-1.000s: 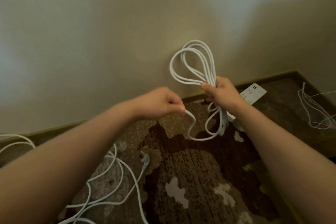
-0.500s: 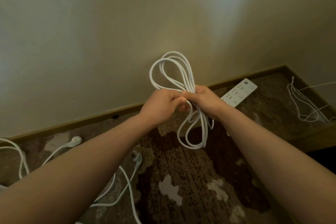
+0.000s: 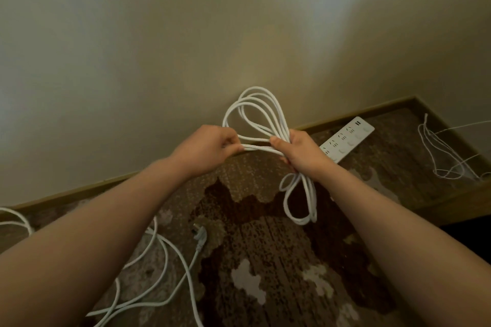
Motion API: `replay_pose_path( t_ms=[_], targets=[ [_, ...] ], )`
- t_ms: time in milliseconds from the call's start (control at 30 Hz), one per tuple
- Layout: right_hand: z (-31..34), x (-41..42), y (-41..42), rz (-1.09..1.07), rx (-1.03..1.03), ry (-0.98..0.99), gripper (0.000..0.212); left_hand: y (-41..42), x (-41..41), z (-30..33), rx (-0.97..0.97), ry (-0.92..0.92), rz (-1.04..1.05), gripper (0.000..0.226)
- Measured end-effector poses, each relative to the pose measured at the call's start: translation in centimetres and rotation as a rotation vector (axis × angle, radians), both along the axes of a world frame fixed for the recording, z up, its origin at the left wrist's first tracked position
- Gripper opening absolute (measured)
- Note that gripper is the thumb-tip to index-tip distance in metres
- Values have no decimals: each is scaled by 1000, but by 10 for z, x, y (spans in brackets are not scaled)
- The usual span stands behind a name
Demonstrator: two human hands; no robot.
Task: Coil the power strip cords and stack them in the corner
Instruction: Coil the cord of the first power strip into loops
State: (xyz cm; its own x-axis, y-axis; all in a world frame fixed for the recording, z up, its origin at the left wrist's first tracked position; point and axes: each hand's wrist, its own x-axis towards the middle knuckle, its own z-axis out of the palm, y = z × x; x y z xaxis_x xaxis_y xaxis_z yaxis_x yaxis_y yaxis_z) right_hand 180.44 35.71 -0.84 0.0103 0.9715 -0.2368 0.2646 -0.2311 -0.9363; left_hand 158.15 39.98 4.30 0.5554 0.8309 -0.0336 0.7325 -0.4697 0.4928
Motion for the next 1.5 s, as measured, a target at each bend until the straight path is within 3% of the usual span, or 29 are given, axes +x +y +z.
replay_pose_path(
  t_ms=[167, 333, 433, 700, 833, 1133, 1233, 1333, 1500],
  targets=[
    [1, 8, -6, 77, 8, 10, 22, 15, -22, 6, 37, -101, 167, 16],
    [-2, 6, -8, 244, -15, -141, 14, 13, -12, 0, 36, -168, 232, 18],
    [-5, 11, -8, 121, 17, -91, 24, 10, -18, -11, -34, -125, 196, 21],
    [-10, 38, -1, -216, 69, -53, 21, 0, -73, -37, -303, -72, 208, 23],
    [-16, 42, 2, -299, 56, -57, 24, -4, -81, -38, -342, -146, 296, 25],
    [-25, 18, -3, -158, 82, -101, 35, 19, -33, 35, -92, -572, 335, 27],
    [-21, 25, -2, -287, 97, -36, 28, 18, -33, 25, -73, -416, 376, 28],
    [-19, 42, -3, -395, 119, -37, 26, 9, -55, -9, -198, -162, 330, 28],
    [-23, 61, -7, -522, 93, -58, 19, -6, -96, -49, -356, -49, 305, 27]
  ],
)
